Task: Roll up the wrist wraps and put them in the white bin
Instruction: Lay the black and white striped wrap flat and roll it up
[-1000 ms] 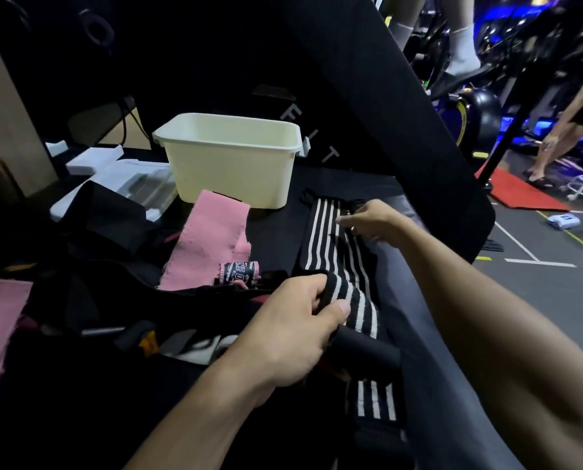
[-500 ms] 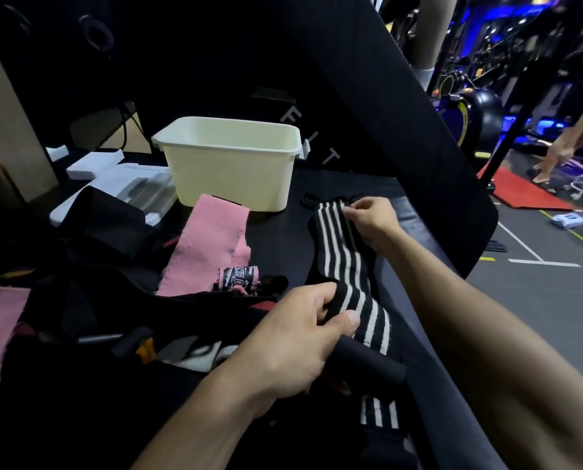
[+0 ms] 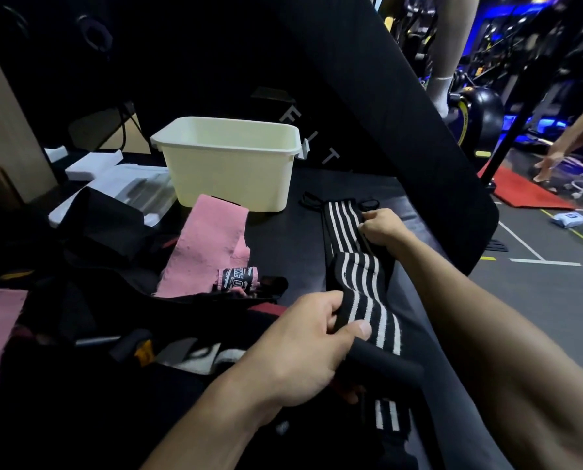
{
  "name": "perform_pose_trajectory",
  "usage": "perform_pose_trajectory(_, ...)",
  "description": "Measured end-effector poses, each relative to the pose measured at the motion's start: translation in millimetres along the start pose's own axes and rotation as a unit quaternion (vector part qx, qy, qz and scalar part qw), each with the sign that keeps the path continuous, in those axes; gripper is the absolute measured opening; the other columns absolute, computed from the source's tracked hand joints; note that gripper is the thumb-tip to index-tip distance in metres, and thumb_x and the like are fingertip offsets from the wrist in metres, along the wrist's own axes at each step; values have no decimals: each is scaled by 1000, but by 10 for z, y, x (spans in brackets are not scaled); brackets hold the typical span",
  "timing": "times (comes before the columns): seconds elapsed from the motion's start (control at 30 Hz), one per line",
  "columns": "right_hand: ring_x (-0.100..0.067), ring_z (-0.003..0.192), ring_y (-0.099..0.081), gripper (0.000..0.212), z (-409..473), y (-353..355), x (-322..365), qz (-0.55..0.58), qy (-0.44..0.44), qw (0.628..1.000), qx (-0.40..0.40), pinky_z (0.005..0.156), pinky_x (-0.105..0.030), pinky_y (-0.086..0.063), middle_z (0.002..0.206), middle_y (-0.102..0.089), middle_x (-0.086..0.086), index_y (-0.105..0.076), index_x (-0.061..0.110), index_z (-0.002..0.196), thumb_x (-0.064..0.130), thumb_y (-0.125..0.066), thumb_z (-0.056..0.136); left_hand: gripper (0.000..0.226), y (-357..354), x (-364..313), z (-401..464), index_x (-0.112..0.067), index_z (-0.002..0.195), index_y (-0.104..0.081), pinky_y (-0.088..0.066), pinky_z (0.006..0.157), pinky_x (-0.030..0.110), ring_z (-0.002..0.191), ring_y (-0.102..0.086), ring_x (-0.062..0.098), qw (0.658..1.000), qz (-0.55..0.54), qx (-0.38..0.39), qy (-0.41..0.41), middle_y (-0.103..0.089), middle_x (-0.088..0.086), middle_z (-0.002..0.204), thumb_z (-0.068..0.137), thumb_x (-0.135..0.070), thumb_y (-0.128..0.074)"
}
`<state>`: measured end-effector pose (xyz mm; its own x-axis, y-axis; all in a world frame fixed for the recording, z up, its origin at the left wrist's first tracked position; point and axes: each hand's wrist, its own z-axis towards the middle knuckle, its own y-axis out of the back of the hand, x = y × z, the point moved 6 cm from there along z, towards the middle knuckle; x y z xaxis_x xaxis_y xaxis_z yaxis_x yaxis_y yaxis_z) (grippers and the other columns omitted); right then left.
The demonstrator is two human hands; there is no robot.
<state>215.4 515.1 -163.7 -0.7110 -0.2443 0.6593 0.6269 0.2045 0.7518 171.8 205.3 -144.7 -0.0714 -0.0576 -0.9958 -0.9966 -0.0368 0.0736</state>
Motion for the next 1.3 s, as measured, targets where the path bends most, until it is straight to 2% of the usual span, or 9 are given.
perform_pose_trajectory(0.1, -30, 109, -66, 34, -38, 8, 7, -34, 0, 999, -10, 93, -32, -52, 119, -73, -11, -73, 8, 114, 8, -56, 85, 29, -8, 0, -2, 4, 111, -58, -56, 66, 42, 71, -63, 30, 1000, -5, -4, 1, -66, 31, 96, 103, -24, -59)
perform_pose_trajectory(0.23, -28, 126, -59, 54, -216, 103, 54, -19, 30, 998, -54, 100, -29, -44, 135, -65, -10, -58, 12, 141, 13, -63, 87, 28, -17, -17, 11, 5, 112, -60, -55, 59, 38, 71, -65, 30, 1000, -18, -7, 1, -67, 30, 97, 104, -22, -59)
perform_pose_trajectory(0.33, -18, 106, -66, 41, -687, 250, 139, 47, 102, 990, -84, 88, -26, -47, 118, -71, -4, -66, 22, 130, 23, -69, 89, 23, -40, -27, -13, 5, 110, -60, -54, 52, 33, 68, -64, 29, 999, -34, -18, 5, -66, 17, 84, 104, -17, -59)
perform_pose_trajectory(0.43, -7, 83, -68, 6, -1431, 432, 291, 143, 169, 975, -3, 72, -22, -50, 90, -74, 4, -75, 28, 98, 30, -72, 94, 19, -67, -25, -52, 5, 111, -61, -55, 50, 32, 71, -66, 33, 998, -53, -30, 10, -70, 26, 94, 104, -13, -59)
perform_pose_trajectory(0.67, -13, 88, -70, 23, -2990, 788, 370, 58, 276, 948, 145, 75, -35, -55, 96, -71, 5, -78, 28, 99, 46, -66, 93, 20, -190, -43, -229, -4, 123, -62, -56, 49, 30, 71, -70, 26, 995, -82, -51, 15, -77, 12, 102, 104, -3, -55)
perform_pose_trajectory(0.93, -11, 84, -68, 7, -3298, 679, 273, 62, 313, 947, 37, 70, -27, -53, 88, -71, 11, -71, 27, 99, 27, -73, 92, 44, -150, 8, -498, -18, 140, -43, -62, 65, 29, 79, -74, 16, 979, -173, -108, -4, -73, 6, 109, 101, -2, -57)
perform_pose_trajectory(1.13, -5, 75, -66, 27, -3269, 546, 253, 65, 298, 952, -24, 65, -15, -48, 84, -70, 12, -65, 23, 100, 11, -82, 84, 46, -12, 234, -938, -30, 132, -53, -62, 82, 30, 106, -73, 19, 990, 38, -125, -53, -60, -5, 137, 98, 0, -62)
perform_pose_trajectory(1.23, -7, 81, -67, 34, -3301, 518, 232, 68, 295, 953, -30, 70, -26, -56, 91, -69, 10, -63, 26, 105, 11, -83, 82, 41, 15, 303, -1168, -35, 128, -61, -59, 93, 33, 107, -71, 11, 978, 139, -138, -75, -68, -15, 127, 97, -10, -69)
perform_pose_trajectory(1.3, -7, 87, -67, 38, -3316, 540, 213, 72, 291, 953, -50, 76, -29, -56, 97, -68, 10, -65, 26, 110, 10, -83, 80, 35, -7, 301, -1291, -35, 124, -66, -54, 92, 20, 104, -69, 1, 965, 208, -137, -85, -71, -22, 112, 96, -15, -71)
